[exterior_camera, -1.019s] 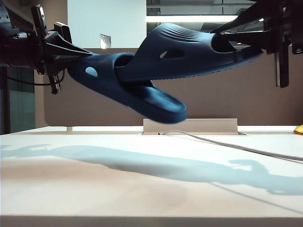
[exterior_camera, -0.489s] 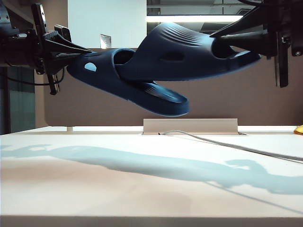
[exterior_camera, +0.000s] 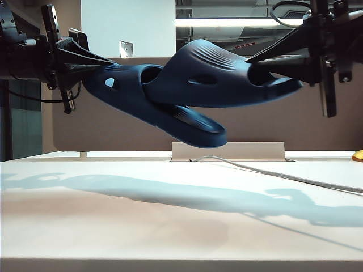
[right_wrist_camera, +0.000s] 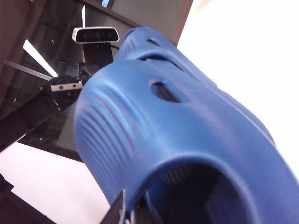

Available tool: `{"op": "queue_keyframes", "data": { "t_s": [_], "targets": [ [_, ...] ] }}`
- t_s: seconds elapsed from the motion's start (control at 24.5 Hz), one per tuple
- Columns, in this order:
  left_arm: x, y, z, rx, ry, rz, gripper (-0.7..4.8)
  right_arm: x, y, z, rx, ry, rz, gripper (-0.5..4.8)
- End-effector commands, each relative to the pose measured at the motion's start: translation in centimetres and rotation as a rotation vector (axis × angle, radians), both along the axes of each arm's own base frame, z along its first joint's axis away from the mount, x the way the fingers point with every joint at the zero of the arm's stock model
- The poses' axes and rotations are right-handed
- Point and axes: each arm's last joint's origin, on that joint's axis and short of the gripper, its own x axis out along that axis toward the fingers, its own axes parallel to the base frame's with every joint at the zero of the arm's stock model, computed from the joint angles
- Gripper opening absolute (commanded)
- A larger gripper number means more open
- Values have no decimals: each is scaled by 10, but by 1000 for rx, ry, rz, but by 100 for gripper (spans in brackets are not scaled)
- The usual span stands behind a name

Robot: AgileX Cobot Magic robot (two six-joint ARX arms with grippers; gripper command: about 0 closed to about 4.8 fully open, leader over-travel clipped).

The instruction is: Interlock the pair of blue slippers on the table with their fronts facing up.

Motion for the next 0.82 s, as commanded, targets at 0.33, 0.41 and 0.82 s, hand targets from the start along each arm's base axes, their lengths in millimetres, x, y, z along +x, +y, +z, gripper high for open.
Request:
{"op": "queue_keyframes", "data": {
  "t_s": [0.33,0.41,0.82],
  "targets": [
    [-1,-12,6,-53,-24,-61,-6,16,18,-3,-4,1,48,-1],
    [-1,-11,6,-53,-24,-61,-6,16,22,-7,-8,12,50,-1],
    [-1,-11,7,-51,-34,-60,-6,18,29,-10,-5,-10,53,43]
  ]
}}
